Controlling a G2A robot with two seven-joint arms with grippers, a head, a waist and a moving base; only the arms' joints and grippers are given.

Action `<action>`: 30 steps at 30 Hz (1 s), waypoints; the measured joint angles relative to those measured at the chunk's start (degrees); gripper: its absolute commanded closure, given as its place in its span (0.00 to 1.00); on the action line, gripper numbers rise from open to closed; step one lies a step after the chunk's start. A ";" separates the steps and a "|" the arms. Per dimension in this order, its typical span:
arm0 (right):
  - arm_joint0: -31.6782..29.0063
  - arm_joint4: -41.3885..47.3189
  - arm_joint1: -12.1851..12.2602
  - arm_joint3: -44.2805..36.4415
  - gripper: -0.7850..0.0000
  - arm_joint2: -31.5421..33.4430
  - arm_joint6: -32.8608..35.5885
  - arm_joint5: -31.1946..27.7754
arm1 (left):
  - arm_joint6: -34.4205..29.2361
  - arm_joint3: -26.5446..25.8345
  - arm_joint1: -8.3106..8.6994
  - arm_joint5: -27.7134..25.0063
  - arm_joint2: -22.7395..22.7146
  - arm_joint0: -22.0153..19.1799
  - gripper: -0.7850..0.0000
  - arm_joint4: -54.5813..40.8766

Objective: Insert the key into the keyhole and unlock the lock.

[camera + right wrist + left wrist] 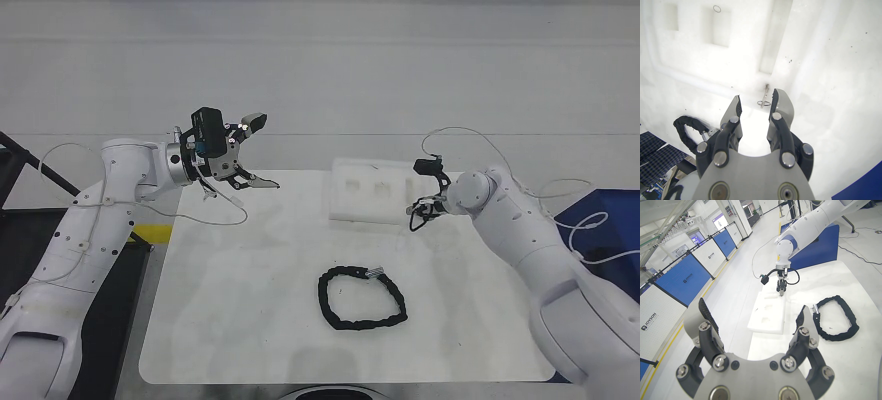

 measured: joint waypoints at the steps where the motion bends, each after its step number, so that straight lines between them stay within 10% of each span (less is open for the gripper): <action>1: 0.09 0.05 -0.14 0.29 0.60 0.05 0.00 -0.01 | 0.00 0.00 0.00 0.00 0.00 0.00 0.00 0.00; 30: 2.32 -3.56 -4.64 7.29 0.95 -0.38 -0.93 2.21 | 0.00 0.00 0.00 0.00 0.00 0.00 0.00 0.00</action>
